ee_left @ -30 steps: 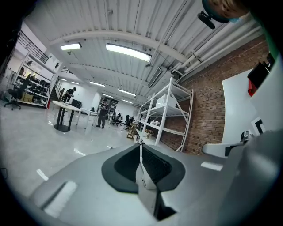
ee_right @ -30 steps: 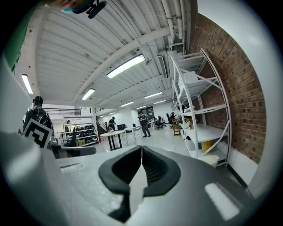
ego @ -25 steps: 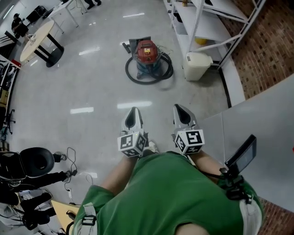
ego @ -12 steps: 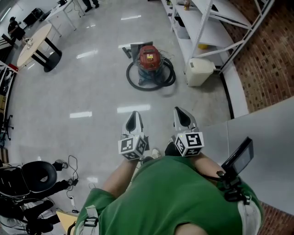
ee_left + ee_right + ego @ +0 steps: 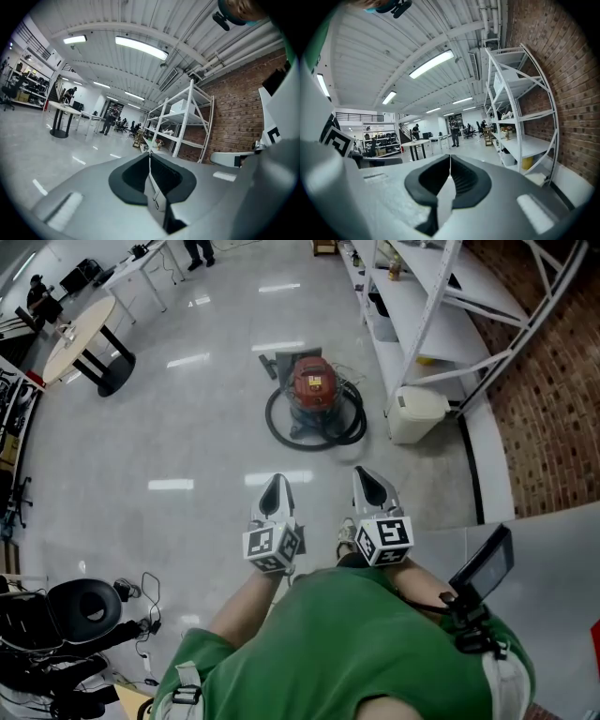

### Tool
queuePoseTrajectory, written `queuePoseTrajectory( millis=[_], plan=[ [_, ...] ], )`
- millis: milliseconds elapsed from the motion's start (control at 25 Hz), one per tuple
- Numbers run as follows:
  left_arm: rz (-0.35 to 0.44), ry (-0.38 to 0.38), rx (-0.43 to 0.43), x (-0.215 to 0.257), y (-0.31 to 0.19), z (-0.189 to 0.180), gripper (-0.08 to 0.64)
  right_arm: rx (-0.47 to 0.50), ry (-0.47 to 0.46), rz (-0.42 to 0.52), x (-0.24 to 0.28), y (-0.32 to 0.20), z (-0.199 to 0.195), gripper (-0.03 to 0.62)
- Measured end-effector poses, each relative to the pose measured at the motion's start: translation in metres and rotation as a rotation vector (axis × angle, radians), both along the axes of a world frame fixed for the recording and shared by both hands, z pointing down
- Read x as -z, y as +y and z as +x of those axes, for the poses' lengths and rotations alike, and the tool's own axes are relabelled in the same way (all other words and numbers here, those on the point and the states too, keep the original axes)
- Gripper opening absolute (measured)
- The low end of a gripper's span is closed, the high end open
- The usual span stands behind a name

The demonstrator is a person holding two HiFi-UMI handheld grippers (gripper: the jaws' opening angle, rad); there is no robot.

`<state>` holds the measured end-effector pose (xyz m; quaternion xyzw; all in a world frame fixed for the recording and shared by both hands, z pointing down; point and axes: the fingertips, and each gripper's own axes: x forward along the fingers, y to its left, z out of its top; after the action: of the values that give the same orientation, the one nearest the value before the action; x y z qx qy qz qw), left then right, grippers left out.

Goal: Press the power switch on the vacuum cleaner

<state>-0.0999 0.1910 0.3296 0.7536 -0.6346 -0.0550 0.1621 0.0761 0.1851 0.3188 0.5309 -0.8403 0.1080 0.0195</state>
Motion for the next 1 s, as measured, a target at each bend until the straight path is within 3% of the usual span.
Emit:
queuePoseTrajectory(
  millis=[600,1000],
  plan=[
    [-0.009,-0.056,0.028,0.008,-0.134,0.051,0.008,0.04,-0.046,-0.026,-0.009,-0.134,0.052,0.006],
    [-0.033,-0.078,0.018,-0.002,-0.192,0.086,0.008,0.052,-0.048,-0.061,-0.026,-0.191,0.083,0.006]
  ],
)
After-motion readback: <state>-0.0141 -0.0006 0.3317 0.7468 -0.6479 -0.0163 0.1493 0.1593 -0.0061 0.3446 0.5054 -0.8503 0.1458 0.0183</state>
